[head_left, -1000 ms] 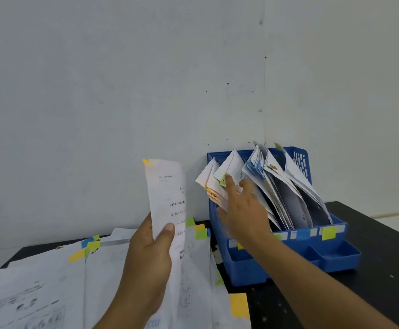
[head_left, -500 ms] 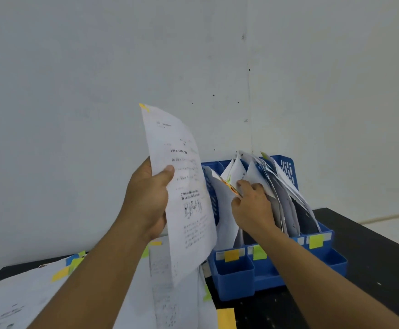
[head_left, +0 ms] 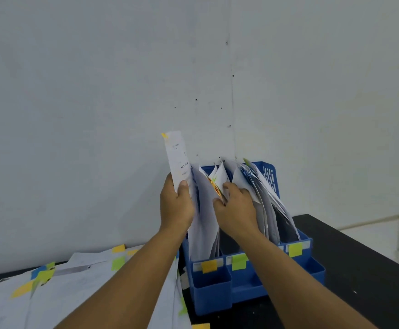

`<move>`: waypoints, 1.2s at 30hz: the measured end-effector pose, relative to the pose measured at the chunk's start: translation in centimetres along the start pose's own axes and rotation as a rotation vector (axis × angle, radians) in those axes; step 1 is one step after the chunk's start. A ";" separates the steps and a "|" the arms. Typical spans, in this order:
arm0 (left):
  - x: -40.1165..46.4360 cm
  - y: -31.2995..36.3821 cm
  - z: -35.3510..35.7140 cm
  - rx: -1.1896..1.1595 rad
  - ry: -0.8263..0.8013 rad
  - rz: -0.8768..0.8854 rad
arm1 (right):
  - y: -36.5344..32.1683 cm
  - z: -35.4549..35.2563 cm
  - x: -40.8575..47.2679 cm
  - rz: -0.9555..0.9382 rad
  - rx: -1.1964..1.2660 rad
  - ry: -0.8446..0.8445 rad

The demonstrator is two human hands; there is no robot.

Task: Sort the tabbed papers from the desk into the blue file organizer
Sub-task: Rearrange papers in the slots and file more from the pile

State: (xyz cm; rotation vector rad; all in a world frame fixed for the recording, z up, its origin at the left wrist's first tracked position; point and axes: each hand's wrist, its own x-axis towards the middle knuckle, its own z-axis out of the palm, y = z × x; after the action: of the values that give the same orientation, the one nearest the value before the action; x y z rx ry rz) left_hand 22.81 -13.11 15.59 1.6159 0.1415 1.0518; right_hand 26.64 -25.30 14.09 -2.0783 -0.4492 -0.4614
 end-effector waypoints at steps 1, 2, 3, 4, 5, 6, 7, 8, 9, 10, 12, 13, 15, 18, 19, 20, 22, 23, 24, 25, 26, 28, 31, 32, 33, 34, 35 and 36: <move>0.0 -0.5 0.4 0.016 0.007 0.002 | 0.1 -0.1 0.0 -0.004 0.009 0.003; -0.1 -1.1 0.7 0.032 0.013 -0.002 | 0.1 -0.1 -0.1 -0.009 0.015 0.008; -0.3 -1.7 1.1 0.046 0.017 -0.010 | 0.1 -0.1 -0.1 -0.015 0.021 0.015; -0.6 -2.4 1.3 0.058 0.016 -0.016 | 0.1 -0.1 -0.1 -0.021 0.025 0.021; -1.1 -3.2 1.5 0.070 0.006 -0.019 | 0.1 0.0 -0.2 -0.029 0.028 0.032; -1.5 -4.1 1.7 0.083 -0.009 -0.018 | 0.1 0.2 -0.3 -0.043 0.029 0.051; -2.0 -4.8 1.8 0.098 -0.028 -0.025 | 0.0 0.4 -0.5 -0.064 0.034 0.083; -2.5 -5.5 1.8 0.116 -0.046 -0.044 | 0.1 0.7 -0.6 -0.081 0.042 0.121; -3.0 -6.1 1.7 0.131 -0.064 -0.073 | 0.1 0.9 -0.8 -0.092 0.051 0.159; -3.5 -6.6 1.6 0.134 -0.080 -0.097 | 0.2 1.0 -1.0 -0.100 0.050 0.190; -4.3 -7.3 1.1 0.129 -0.108 -0.136 | 0.6 1.4 -1.2 -0.117 0.034 0.213; -4.6 -7.5 0.7 0.134 -0.124 -0.153 | 0.8 1.6 -1.3 -0.130 0.042 0.209; -5.2 -7.4 -0.1 0.129 -0.167 -0.168 | 0.9 2.1 -1.5 -0.157 0.081 0.199; -6.0 -7.2 -1.6 0.090 -0.254 -0.187 | 0.4 2.8 -1.8 -0.196 0.077 0.162; -6.3 -7.1 -2.1 0.096 -0.283 -0.191 | 0.1 3.1 -2.0 -0.219 0.054 0.145; -6.6 -6.9 -2.6 0.105 -0.308 -0.193 | -0.5 3.4 -2.3 -0.244 0.031 0.128; -7.0 -6.8 -3.3 0.106 -0.336 -0.205 | -1.6 3.9 -3.0 -0.285 -0.017 0.085; -7.0 -6.8 -3.6 0.105 -0.339 -0.216 | -1.9 4.2 -3.3 -0.292 -0.039 0.060; -7.0 -6.7 -4.1 0.105 -0.340 -0.231 | -2.2 4.4 -3.7 -0.293 -0.058 0.033; -7.0 -6.7 -4.6 0.113 -0.341 -0.248 | -2.4 4.6 -4.0 -0.290 -0.071 0.011; -7.2 -6.7 -5.3 0.118 -0.342 -0.272 | -2.5 4.9 -4.3 -0.289 -0.064 -0.006; -7.6 -6.7 -6.8 0.134 -0.344 -0.313 | -2.5 5.2 -4.7 -0.281 -0.002 -0.035; -8.2 -6.3 -9.5 0.177 -0.340 -0.343 | -1.8 5.6 -5.0 -0.303 0.029 -0.024; -8.4 -6.3 -10.6 0.195 -0.330 -0.349 | -1.6 5.8 -5.1 -0.308 0.009 -0.020; -8.6 -6.3 -11.8 0.226 -0.318 -0.357 | -1.4 5.9 -5.2 -0.307 -0.015 -0.013; -8.8 -6.3 -13.0 0.263 -0.311 -0.361 | -1.1 6.0 -5.3 -0.304 -0.033 0.001; -9.1 -6.5 -14.3 0.308 -0.304 -0.365 | -0.9 6.1 -5.6 -0.306 -0.048 0.026; -9.4 -6.6 -15.6 0.356 -0.290 -0.368 | -0.9 6.3 -6.1 -0.321 -0.063 0.064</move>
State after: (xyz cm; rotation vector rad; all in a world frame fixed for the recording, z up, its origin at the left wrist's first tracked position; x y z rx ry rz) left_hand 9.34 -5.00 4.20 1.9506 0.4324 0.5212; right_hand 21.86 -20.27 8.62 -2.0509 -0.7426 -0.7365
